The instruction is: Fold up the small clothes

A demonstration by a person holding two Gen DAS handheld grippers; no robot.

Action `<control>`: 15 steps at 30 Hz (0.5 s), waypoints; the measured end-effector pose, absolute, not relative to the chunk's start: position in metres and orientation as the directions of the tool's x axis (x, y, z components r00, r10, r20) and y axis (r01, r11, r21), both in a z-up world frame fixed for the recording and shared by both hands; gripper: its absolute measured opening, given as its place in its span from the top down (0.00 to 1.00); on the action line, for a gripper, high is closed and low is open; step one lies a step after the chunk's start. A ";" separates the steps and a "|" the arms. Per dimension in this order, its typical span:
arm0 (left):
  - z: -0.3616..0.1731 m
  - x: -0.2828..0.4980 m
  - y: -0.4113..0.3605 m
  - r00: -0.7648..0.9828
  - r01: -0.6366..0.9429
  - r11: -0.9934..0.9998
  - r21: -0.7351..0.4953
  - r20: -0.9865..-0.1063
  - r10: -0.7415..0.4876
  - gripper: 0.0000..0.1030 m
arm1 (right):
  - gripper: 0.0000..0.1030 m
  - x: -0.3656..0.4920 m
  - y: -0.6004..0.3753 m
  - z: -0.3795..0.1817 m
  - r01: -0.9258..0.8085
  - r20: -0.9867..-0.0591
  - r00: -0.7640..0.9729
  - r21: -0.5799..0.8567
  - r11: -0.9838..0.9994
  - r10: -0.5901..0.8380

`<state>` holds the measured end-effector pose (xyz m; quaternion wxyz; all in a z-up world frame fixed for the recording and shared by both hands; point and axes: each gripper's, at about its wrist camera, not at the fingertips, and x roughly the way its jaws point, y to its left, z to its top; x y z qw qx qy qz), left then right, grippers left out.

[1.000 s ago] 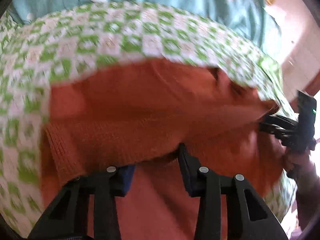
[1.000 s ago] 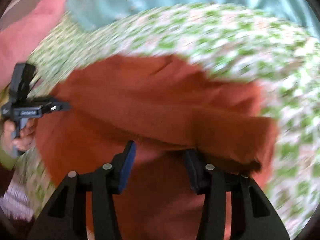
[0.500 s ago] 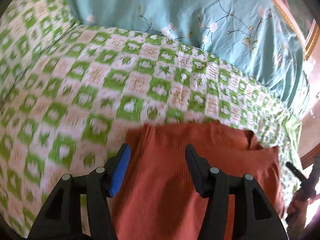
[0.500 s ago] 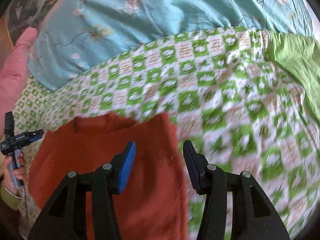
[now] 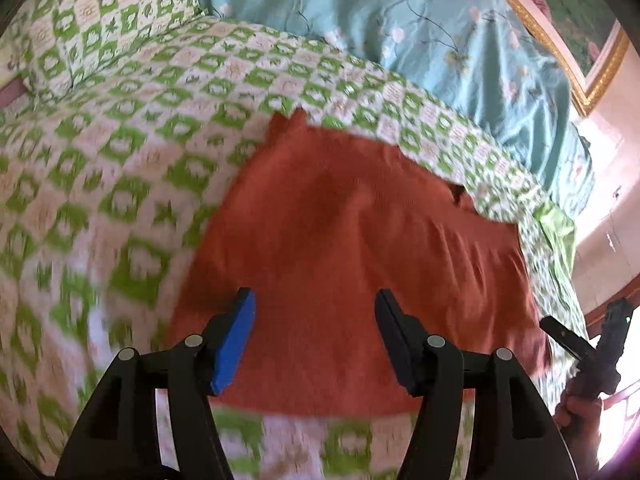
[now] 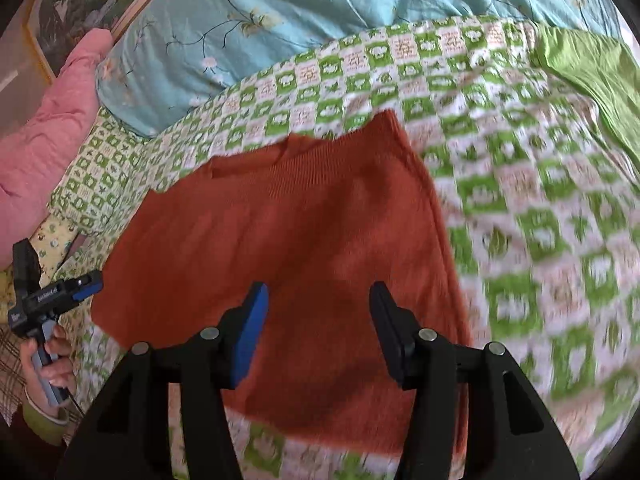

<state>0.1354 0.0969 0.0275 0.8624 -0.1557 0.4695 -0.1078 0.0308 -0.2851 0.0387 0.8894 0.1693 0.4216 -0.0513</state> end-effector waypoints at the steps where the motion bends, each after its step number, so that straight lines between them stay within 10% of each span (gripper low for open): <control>1: 0.026 0.124 0.099 0.533 0.034 0.923 -0.383 -0.774 -0.341 0.39 | 0.47 0.026 -0.283 0.039 0.239 -0.767 0.640 0.262 0.935 0.051; 15: 0.004 0.069 0.108 0.521 -0.083 0.902 -0.423 -0.790 -0.322 0.37 | 0.45 -0.021 -0.249 0.028 0.244 -0.770 0.630 0.321 0.915 0.102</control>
